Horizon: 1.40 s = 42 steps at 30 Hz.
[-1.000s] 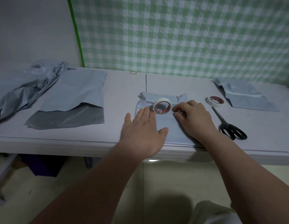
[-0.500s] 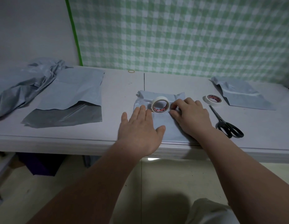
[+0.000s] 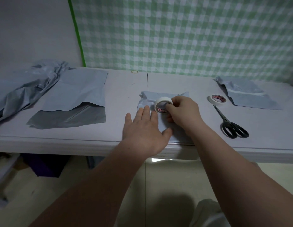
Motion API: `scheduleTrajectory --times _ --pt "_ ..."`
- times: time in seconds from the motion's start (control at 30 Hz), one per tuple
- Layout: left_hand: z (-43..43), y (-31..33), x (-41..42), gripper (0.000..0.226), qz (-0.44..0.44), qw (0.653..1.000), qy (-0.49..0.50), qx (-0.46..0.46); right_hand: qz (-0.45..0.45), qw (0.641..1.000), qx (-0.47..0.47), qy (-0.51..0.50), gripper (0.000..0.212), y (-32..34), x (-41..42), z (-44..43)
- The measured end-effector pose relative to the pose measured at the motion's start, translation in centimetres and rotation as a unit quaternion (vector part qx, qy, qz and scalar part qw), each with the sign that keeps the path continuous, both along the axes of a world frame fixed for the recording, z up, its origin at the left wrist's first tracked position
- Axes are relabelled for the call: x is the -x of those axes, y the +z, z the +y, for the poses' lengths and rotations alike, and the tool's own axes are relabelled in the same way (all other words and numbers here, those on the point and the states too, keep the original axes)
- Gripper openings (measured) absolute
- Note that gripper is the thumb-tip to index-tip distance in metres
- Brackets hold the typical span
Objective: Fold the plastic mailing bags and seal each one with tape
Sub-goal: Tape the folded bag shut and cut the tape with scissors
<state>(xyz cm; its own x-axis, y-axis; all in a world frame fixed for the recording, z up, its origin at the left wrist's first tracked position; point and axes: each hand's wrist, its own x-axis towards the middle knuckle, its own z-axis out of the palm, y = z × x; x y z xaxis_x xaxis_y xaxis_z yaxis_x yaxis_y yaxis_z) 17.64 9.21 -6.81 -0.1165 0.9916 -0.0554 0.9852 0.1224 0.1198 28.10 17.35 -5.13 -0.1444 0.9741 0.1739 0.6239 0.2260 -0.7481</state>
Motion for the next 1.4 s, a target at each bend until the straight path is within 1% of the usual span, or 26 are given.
scheduleTrajectory --times 0.1,0.17,0.27,0.37,0.47,0.57,0.67,0.83,0.93,1.07,1.13,1.23,1.4 --pt "0.0 -0.1 0.0 0.081 0.001 1.0 0.004 -0.004 -0.024 0.999 -0.037 0.005 0.016 -0.4 -0.2 0.5" --pt "-0.1 0.0 -0.1 0.081 -0.001 1.0 0.007 -0.001 -0.05 0.995 -0.08 0.014 0.016 -0.4 -0.4 0.5" --pt "-0.2 0.3 -0.1 0.082 -0.014 1.0 0.01 0.006 -0.05 0.989 -0.137 0.024 0.014 -0.2 -0.8 0.6" --pt "-0.2 0.3 0.0 0.084 -0.018 1.0 0.01 0.013 -0.062 0.984 -0.166 0.032 0.015 -0.1 -1.5 0.9" --pt "-0.1 0.3 0.0 0.084 -0.019 1.0 0.011 0.014 -0.109 0.974 -0.196 0.043 0.018 0.1 -2.2 0.9" --pt "-0.2 0.4 0.0 0.084 -0.015 1.0 0.01 0.015 -0.171 0.955 -0.238 0.046 0.023 0.4 -2.6 0.7" --pt "-0.1 0.5 0.0 0.084 -0.015 1.0 0.01 0.016 -0.241 0.932 -0.266 0.06 0.02 0.4 -2.8 0.6" --pt "-0.1 0.4 0.0 0.084 -0.012 1.0 0.008 0.018 -0.328 0.905 -0.258 0.08 0.027 0.9 -2.8 -0.1" --pt "-0.1 0.4 -0.1 0.084 -0.009 1.0 0.008 0.023 -0.361 0.895 -0.249 0.082 0.029 1.1 -2.4 -0.5" --pt "-0.1 0.6 -0.2 0.084 -0.001 1.0 0.01 0.025 -0.39 0.88 -0.259 0.078 0.031 1.0 -2.2 -0.8" --pt "0.0 0.7 -0.3 0.084 0.004 1.0 0.013 0.023 -0.386 0.882 -0.259 0.079 0.033 1.0 -2.1 -1.0" --pt "0.3 0.9 -0.4 0.081 0.02 0.999 0.017 0.022 -0.364 0.894 -0.248 0.087 0.035 1.0 -1.9 -1.1" --pt "1.0 1.3 -1.1 0.072 0.072 0.997 0.015 0.034 -0.324 0.915 -0.218 0.098 0.046 0.2 -1.7 -1.3"
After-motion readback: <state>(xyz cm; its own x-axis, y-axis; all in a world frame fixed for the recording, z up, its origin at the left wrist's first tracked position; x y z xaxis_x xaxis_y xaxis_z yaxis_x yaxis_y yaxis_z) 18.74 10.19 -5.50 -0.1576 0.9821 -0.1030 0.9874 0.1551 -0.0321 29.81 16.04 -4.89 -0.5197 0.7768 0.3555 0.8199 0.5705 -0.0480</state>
